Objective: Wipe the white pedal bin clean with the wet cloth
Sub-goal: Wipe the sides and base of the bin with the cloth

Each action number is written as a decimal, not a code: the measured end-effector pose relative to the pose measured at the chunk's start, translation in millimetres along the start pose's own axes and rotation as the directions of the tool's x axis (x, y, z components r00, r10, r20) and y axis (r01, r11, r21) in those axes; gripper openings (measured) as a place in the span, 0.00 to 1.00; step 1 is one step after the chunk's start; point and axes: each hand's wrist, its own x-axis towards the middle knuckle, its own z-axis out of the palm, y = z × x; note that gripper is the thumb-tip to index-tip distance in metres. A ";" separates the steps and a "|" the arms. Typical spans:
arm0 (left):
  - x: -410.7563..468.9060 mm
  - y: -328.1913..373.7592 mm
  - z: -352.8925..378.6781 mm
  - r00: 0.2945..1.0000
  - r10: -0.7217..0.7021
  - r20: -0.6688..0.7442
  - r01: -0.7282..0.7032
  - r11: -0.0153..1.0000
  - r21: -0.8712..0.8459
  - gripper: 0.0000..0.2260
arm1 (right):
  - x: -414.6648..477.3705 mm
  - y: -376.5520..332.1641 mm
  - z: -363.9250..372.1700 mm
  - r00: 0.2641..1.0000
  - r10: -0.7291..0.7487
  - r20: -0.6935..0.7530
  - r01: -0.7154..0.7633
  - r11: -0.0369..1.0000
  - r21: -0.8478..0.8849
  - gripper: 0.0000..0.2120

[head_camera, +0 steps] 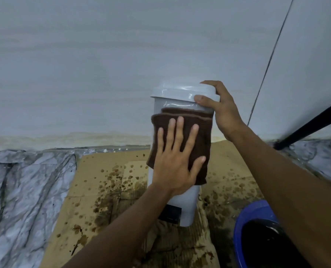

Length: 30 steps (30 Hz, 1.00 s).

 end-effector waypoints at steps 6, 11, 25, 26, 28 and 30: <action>-19.4 10.8 10.5 0.694 0.597 0.402 -0.668 0.743 0.051 0.18 | -2.7 -3.2 0.1 0.999 0.027 0.027 -0.027 1.000 0.013 0.19; -12.9 -33.7 -10.9 0.678 0.652 0.340 -0.708 0.704 0.061 0.24 | -2.2 -3.0 -7.1 0.999 0.039 0.029 -0.039 0.999 0.004 0.17; -25.8 -16.1 5.1 0.728 0.626 0.279 -0.659 0.751 0.032 0.20 | 0.0 1.8 -11.0 0.999 0.037 0.030 -0.038 0.999 0.015 0.18; -30.0 -28.3 2.7 0.662 0.685 0.303 -0.722 0.691 0.017 0.20 | 0.3 2.2 -10.5 0.999 0.034 0.037 -0.034 0.999 0.010 0.19; -37.3 -54.6 -1.7 0.680 0.673 0.290 -0.706 0.708 0.013 0.24 | 1.0 1.6 -6.4 0.999 0.034 0.035 -0.034 0.999 0.010 0.18; -40.9 -76.1 -5.5 0.822 0.521 0.228 -0.538 0.843 0.011 0.27 | 2.3 1.2 -1.9 0.999 0.033 0.023 -0.033 0.999 0.020 0.17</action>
